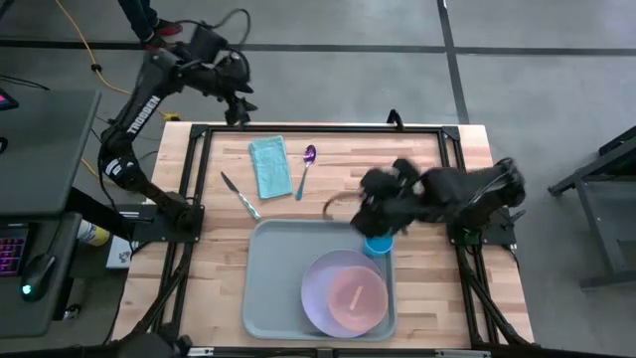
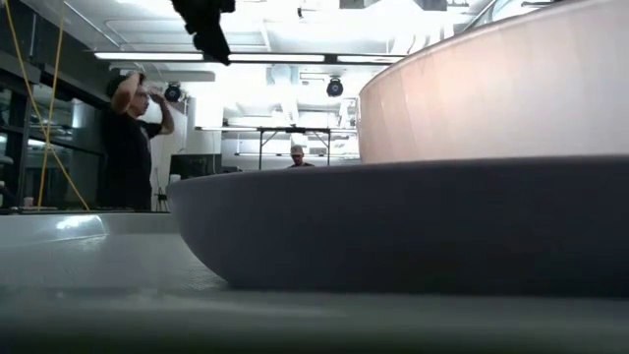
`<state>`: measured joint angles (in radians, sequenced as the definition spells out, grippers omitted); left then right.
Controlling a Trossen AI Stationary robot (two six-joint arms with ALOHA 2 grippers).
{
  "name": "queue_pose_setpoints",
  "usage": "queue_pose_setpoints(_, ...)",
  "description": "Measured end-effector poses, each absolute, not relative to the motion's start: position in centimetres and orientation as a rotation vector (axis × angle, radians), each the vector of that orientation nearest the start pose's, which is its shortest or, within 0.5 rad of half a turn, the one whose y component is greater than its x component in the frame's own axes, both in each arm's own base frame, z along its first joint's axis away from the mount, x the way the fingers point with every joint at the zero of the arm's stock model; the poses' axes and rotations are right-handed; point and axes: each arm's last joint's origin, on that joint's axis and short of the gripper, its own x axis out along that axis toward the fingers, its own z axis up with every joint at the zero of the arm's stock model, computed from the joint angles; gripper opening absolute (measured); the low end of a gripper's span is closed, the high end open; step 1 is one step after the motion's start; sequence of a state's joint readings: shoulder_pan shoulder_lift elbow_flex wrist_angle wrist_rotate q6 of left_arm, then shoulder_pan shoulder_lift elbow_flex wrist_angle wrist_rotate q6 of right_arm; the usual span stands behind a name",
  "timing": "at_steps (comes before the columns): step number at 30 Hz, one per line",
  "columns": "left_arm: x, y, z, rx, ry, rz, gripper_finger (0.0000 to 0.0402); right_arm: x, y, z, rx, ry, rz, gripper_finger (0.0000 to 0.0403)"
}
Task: Set up tray
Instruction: Put the blue napkin on the gray tray to the left of the purple plate
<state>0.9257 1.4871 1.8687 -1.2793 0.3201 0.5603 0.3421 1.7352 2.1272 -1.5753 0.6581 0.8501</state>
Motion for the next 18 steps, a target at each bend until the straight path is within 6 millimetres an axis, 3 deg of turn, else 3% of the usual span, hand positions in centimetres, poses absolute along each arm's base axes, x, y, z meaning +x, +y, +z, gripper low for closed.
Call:
queue_pose_setpoints(3, 15.4, 20.5, 44.2, -0.02, 0.826, 0.343, 0.0294, 26.5, 5.4, 44.8, 0.145, 0.784, -0.659, 0.0172)
queue_pose_setpoints(6, 14.8, 20.1, 43.0, -0.058, 0.829, 0.359, 0.0294, 23.2, 2.2, 45.8, 0.112, 0.746, -0.676, 0.0172)
queue_pose_setpoints(13, 14.4, 18.3, 35.9, -0.242, 0.776, 0.408, 0.0294, 15.7, -2.7, 44.4, 0.168, 0.629, -0.632, 0.017)
queue_pose_setpoints(18, 13.9, 16.8, 31.2, -0.438, 0.659, 0.544, 0.0294, 13.1, -4.2, 42.0, 0.193, 0.634, -0.604, 0.0163)
